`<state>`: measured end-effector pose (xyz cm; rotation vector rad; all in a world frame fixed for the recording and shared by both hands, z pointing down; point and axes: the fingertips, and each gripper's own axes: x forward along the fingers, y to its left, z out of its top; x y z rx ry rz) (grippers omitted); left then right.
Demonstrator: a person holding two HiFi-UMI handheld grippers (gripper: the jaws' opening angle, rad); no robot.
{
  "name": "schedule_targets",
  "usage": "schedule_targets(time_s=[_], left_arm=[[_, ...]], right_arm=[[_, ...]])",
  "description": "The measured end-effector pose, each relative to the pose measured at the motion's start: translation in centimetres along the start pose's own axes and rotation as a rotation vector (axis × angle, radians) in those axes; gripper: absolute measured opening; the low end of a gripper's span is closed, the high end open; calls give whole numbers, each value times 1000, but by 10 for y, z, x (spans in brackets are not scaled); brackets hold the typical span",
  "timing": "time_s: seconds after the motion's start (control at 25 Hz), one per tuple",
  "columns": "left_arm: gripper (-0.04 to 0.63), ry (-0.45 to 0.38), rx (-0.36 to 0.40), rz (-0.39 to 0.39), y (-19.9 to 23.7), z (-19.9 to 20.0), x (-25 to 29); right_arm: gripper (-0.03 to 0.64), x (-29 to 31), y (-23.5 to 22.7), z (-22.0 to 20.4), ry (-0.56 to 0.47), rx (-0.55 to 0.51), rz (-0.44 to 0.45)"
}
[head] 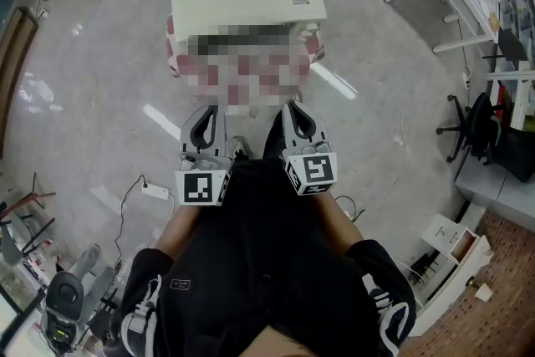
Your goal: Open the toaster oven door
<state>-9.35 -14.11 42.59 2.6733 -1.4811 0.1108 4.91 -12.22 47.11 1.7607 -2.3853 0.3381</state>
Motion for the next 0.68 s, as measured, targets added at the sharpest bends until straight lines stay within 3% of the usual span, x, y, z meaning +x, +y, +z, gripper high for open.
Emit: schedule_targets(time_s=[0.68], left_arm=[[14, 4, -3, 6, 6, -2, 0]], right_arm=[[26, 6, 3, -3, 13, 3, 8]])
